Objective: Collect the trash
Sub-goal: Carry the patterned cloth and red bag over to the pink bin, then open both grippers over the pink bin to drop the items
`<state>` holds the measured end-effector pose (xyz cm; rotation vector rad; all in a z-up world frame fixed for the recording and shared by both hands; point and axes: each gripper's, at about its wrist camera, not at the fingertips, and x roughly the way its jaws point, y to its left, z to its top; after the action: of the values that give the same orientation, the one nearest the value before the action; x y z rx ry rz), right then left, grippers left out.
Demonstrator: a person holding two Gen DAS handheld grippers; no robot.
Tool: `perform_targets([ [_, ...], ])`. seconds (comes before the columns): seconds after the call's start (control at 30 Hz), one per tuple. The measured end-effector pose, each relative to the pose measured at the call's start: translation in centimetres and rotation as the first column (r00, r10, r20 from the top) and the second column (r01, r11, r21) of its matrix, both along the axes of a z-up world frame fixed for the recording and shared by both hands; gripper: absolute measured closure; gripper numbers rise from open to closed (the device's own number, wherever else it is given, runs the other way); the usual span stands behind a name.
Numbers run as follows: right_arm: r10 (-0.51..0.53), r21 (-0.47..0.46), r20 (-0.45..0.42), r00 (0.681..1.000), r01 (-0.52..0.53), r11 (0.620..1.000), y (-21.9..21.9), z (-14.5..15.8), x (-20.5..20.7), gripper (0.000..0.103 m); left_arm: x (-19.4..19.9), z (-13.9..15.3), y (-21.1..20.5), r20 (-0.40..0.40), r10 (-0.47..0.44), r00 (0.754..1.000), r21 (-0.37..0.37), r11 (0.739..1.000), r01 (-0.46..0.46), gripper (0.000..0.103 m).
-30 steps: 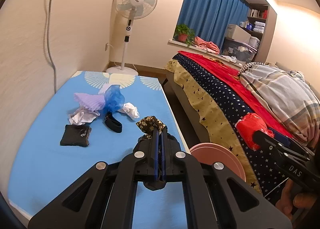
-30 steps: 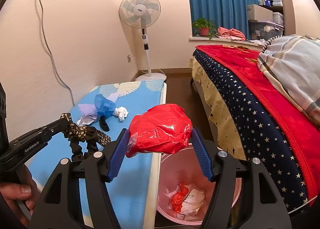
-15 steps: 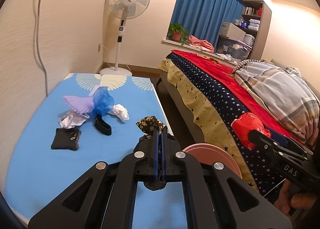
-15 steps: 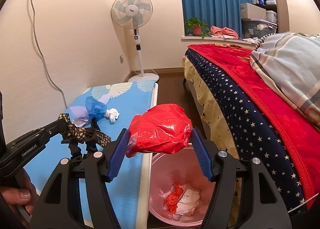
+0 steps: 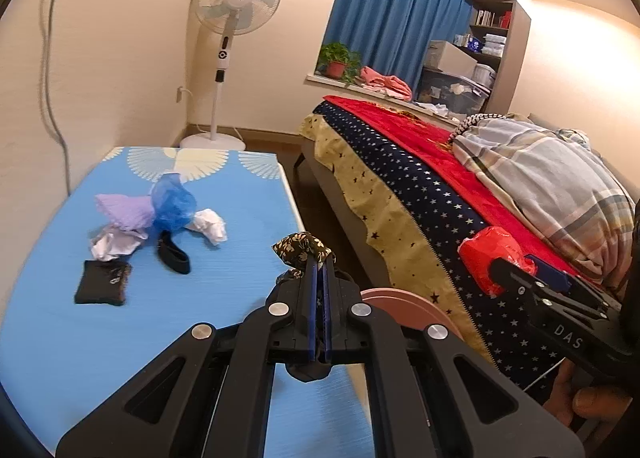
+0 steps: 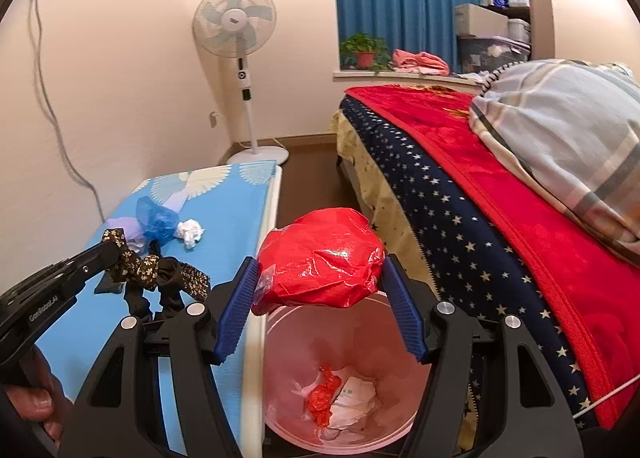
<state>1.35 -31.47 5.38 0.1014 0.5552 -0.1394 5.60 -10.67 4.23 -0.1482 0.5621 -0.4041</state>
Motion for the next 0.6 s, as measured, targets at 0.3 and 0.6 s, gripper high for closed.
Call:
perform_targets([
  [0.3, -0.065, -0.017, -0.024, 0.998, 0.064, 0.998, -1.3, -0.6, 0.0, 0.039, 1.0, -0.2, -2.9, -0.005, -0.073, 0.997, -0.033, 0.997, 0.073, 0.101],
  [0.6, -0.139, -0.01, -0.048, 0.989, 0.139, 0.99, -3.4, -1.1, -0.3, 0.039, 2.4, -1.8, -6.4, -0.046, -0.154, 0.987, -0.045, 0.987, 0.152, 0.101],
])
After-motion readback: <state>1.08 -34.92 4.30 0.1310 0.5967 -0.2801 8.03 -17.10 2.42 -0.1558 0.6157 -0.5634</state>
